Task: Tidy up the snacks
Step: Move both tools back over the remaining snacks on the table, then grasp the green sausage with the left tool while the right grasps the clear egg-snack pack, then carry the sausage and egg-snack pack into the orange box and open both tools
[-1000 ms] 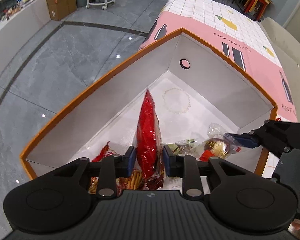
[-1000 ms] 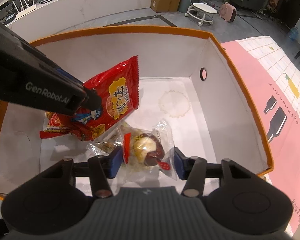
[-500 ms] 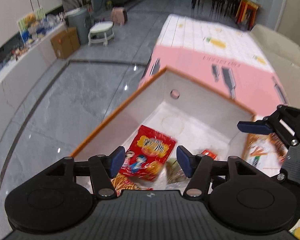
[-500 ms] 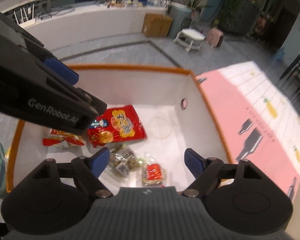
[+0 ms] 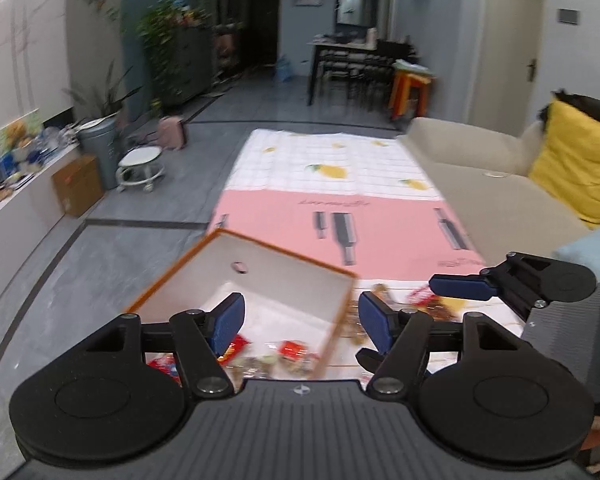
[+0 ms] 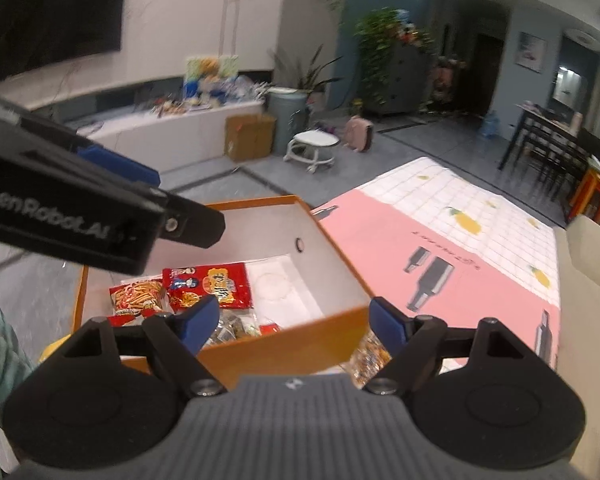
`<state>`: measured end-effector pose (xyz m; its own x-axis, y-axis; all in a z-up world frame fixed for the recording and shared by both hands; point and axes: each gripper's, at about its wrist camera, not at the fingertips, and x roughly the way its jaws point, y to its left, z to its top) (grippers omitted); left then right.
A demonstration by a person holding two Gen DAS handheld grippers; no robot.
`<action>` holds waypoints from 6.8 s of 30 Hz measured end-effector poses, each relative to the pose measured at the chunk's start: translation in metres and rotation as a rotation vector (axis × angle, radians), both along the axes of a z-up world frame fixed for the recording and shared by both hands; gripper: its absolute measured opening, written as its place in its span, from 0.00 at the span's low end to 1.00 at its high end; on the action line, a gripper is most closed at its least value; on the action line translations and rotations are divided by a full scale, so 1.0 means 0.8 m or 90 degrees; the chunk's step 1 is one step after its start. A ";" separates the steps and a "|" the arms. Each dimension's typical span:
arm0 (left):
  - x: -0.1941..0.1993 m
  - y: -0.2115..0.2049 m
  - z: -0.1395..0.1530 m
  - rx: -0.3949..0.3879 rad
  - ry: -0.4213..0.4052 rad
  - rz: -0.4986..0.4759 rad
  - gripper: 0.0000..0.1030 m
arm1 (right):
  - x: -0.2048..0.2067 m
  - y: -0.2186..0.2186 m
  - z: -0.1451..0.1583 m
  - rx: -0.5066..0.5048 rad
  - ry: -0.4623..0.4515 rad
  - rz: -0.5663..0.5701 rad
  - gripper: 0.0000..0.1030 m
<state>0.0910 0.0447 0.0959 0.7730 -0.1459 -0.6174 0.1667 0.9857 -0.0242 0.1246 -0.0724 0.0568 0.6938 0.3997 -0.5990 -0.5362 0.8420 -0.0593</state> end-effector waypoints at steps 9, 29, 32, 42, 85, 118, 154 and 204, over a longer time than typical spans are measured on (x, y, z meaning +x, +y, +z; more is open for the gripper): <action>-0.024 -0.052 -0.040 -0.034 0.050 -0.062 0.76 | -0.064 -0.061 -0.033 -0.004 0.004 -0.090 0.79; -0.007 -0.083 -0.182 -0.108 0.239 -0.047 0.58 | -0.088 -0.130 -0.152 -0.041 0.136 -0.238 0.78; 0.005 -0.089 -0.206 -0.110 0.274 -0.033 0.57 | -0.076 -0.135 -0.161 -0.038 0.148 -0.255 0.78; 0.029 -0.105 -0.237 -0.072 0.307 -0.017 0.47 | -0.050 -0.138 -0.188 -0.039 0.171 -0.257 0.78; 0.029 -0.051 -0.234 -0.072 0.325 0.012 0.24 | -0.063 -0.112 -0.203 -0.115 0.184 -0.140 0.20; 0.033 -0.057 -0.238 -0.049 0.283 0.009 0.45 | -0.021 -0.132 -0.214 0.003 0.234 -0.302 0.76; -0.002 -0.052 -0.126 -0.091 0.192 -0.048 0.23 | -0.054 -0.100 -0.125 0.016 0.122 -0.243 0.48; 0.150 0.126 -0.176 -0.037 0.374 0.111 0.24 | 0.151 0.144 -0.146 -0.249 0.117 0.116 0.51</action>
<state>0.2111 0.1452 -0.0452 0.3210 -0.0943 -0.9424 -0.0551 0.9915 -0.1180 0.2451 0.0432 -0.0601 0.5010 0.2249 -0.8357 -0.7051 0.6660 -0.2435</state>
